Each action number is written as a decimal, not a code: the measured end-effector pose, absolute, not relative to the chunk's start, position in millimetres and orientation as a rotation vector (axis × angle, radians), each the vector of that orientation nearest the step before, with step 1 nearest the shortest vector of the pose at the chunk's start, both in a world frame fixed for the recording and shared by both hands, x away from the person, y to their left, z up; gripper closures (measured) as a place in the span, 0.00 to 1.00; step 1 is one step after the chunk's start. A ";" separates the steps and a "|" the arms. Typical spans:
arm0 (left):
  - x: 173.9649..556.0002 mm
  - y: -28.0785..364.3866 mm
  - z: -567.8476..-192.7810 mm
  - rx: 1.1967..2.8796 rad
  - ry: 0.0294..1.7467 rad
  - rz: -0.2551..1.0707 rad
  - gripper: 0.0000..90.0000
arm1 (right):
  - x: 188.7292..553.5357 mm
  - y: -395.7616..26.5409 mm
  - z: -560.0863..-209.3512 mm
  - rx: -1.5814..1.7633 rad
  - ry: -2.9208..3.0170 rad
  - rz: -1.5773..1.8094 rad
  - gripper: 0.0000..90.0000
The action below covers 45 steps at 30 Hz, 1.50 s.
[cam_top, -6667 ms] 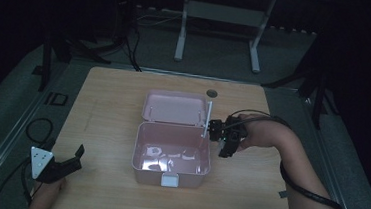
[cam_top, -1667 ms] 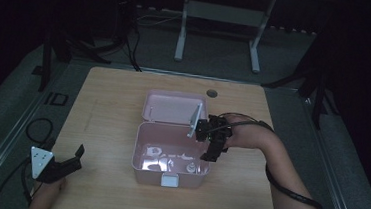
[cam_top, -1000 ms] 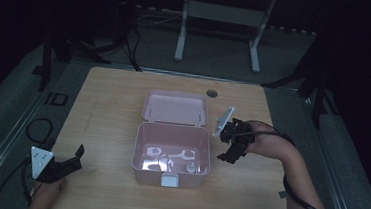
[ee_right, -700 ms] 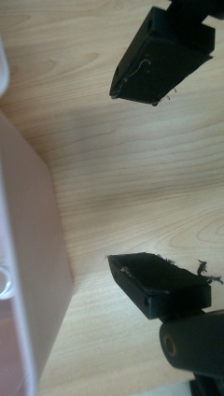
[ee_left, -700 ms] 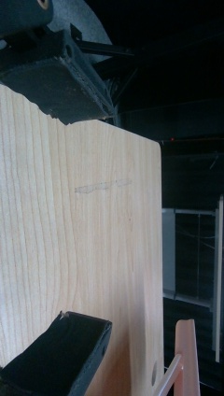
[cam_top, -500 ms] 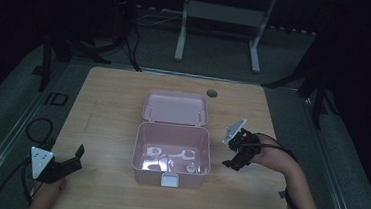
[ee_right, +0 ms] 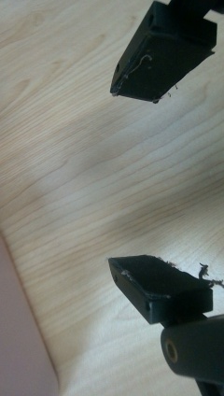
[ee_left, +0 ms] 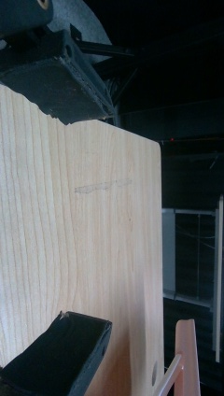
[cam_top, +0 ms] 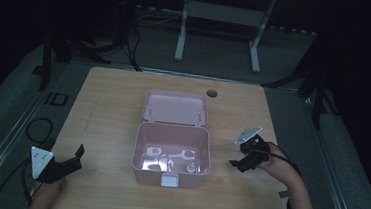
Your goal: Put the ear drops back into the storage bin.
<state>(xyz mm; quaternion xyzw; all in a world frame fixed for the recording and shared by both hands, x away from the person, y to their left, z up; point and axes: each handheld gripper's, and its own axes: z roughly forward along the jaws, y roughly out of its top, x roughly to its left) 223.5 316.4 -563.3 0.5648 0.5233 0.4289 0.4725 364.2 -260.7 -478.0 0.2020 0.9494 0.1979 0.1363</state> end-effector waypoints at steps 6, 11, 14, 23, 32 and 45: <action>223.6 316.4 -563.3 1.381 1.281 1.049 0.02 | 360.6 -270.8 -495.4 0.693 2.645 0.643 0.16; 223.6 316.4 -563.3 1.380 1.282 1.049 0.02 | 356.8 -275.4 -506.9 0.772 2.529 0.724 0.15; 223.6 316.4 -563.3 1.380 1.282 1.049 0.02 | 354.7 -276.8 -511.8 0.830 2.429 0.813 0.15; 223.7 316.7 -563.3 1.378 1.283 1.046 0.02 | 351.3 -282.8 -529.3 0.944 2.247 0.828 0.15; 223.7 316.7 -563.3 1.378 1.283 1.046 0.02 | 348.1 -300.3 -536.3 1.115 2.030 0.828 0.15; 223.7 316.6 -563.3 1.380 1.284 1.049 0.02 | 337.2 -320.6 -544.4 1.197 1.842 0.997 0.15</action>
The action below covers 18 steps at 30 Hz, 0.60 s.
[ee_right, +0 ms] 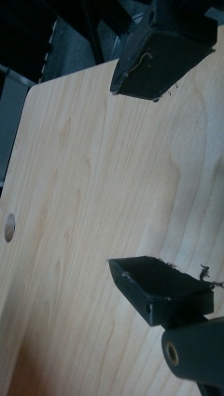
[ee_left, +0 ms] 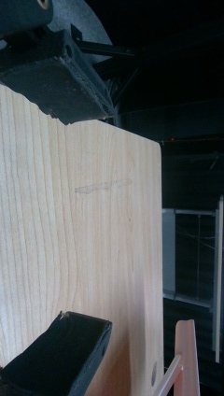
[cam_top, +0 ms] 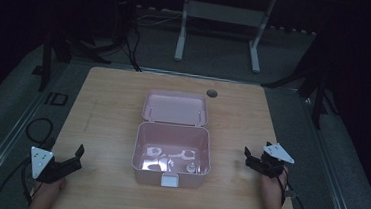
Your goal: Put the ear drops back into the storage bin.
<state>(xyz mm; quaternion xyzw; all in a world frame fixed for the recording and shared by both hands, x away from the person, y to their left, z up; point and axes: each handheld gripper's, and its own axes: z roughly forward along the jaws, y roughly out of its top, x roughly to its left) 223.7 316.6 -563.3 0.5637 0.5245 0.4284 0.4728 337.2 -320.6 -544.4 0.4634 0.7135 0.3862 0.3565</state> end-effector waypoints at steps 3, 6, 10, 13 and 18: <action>223.8 316.7 -563.2 1.378 1.286 1.046 0.02 | 335.2 -322.4 -547.9 1.202 1.832 1.036 0.15; 224.0 316.7 -563.2 1.380 1.287 1.046 0.02 | 332.6 -323.2 -549.7 1.184 1.808 1.062 0.15; 223.8 316.6 -563.2 1.380 1.286 1.048 0.02 | 329.0 -325.0 -549.4 1.167 1.783 1.112 0.15; 223.9 316.7 -563.2 1.379 1.288 1.047 0.02 | 327.4 -327.8 -548.9 1.181 1.759 1.140 0.15; 223.7 316.6 -563.3 1.377 1.285 1.048 0.02 | 326.0 -334.0 -548.2 1.216 1.720 1.191 0.15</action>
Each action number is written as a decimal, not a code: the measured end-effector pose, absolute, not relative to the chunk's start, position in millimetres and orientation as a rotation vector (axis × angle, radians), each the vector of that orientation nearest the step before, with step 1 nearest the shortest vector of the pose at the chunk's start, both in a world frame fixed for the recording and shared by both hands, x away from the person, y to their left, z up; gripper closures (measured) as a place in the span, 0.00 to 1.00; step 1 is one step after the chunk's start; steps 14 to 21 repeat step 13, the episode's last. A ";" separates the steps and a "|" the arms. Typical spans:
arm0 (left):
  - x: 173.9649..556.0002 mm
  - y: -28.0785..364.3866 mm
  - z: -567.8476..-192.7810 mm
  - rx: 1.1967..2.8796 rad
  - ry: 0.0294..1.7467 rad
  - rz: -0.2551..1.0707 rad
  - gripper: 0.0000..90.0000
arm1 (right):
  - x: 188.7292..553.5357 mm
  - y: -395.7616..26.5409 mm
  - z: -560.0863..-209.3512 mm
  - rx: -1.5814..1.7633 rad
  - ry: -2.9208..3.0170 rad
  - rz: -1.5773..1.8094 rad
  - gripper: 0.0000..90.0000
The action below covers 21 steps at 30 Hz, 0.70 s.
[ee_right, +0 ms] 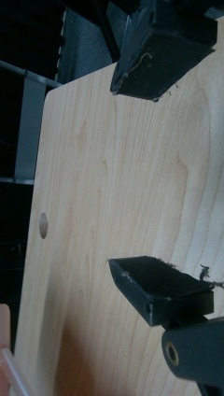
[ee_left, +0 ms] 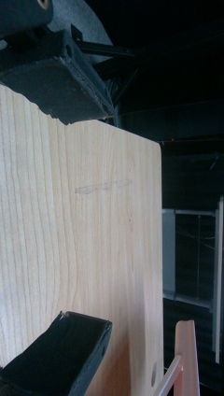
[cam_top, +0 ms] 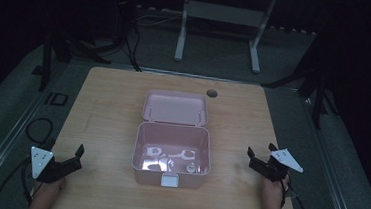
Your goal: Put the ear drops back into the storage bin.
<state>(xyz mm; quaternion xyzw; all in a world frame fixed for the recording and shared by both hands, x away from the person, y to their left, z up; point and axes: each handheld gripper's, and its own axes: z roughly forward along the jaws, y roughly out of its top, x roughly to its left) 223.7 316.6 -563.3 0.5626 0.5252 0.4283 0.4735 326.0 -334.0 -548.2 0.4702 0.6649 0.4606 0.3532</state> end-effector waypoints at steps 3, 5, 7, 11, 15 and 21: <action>223.6 316.8 -563.3 1.376 1.284 1.046 0.02 | 325.8 -336.5 -548.1 1.226 1.717 1.213 0.15; 223.6 317.0 -563.3 1.377 1.284 1.045 0.02 | 326.5 -336.5 -549.1 1.231 1.725 1.206 0.15; 223.7 317.1 -563.3 1.375 1.285 1.043 0.02 | 326.8 -336.2 -549.5 1.234 1.731 1.202 0.15; 223.5 317.1 -563.4 1.375 1.284 1.044 0.02 | 328.3 -332.9 -550.7 1.219 1.758 1.177 0.15; 223.5 317.0 -563.3 1.375 1.285 1.044 0.02 | 328.5 -333.5 -550.7 1.221 1.758 1.176 0.15; 223.5 317.0 -563.3 1.375 1.285 1.044 0.02 | 328.5 -333.5 -550.7 1.221 1.758 1.176 0.15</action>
